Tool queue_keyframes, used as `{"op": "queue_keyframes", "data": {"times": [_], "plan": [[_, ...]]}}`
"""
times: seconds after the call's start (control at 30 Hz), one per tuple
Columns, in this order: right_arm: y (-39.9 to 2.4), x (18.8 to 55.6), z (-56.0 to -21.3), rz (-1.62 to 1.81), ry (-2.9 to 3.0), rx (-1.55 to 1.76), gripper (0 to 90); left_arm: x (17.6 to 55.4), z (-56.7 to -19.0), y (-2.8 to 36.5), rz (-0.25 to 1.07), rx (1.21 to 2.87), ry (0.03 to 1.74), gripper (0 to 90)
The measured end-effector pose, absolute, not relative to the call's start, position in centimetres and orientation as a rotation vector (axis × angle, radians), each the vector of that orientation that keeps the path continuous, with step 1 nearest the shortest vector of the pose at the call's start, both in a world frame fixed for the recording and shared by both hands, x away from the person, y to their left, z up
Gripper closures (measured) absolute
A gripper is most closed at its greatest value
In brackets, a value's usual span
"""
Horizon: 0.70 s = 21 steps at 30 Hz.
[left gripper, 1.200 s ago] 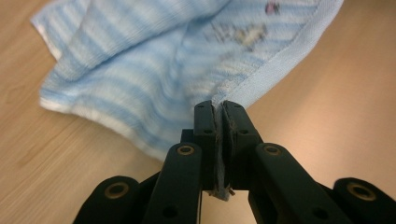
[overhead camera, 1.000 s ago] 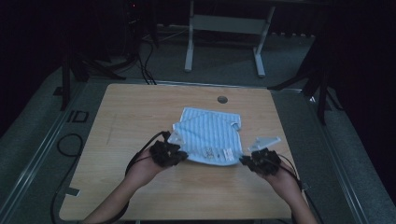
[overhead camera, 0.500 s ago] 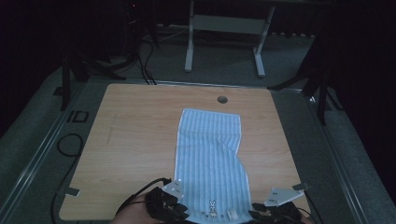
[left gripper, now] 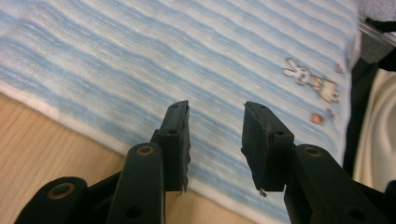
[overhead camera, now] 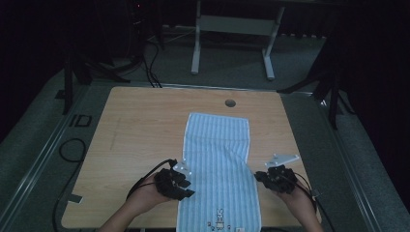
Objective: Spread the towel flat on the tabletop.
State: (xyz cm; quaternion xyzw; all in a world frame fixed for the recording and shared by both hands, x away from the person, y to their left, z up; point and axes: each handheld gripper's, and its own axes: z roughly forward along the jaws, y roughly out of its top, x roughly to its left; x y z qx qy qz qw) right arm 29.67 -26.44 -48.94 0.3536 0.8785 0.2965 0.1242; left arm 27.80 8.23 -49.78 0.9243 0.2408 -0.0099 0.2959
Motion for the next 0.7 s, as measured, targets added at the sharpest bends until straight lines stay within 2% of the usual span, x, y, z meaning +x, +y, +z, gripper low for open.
{"op": "queue_keyframes", "data": {"times": [0.33,0.7], "plan": [[-23.7,36.6,-51.1,0.761,2.547,1.071,83.9,28.1,-52.4,6.4,-0.112,2.493,0.629,61.0],[-23.9,37.7,-53.2,0.689,2.598,1.102,81.3,27.1,-53.4,6.0,-0.158,2.507,0.601,60.8]]}}
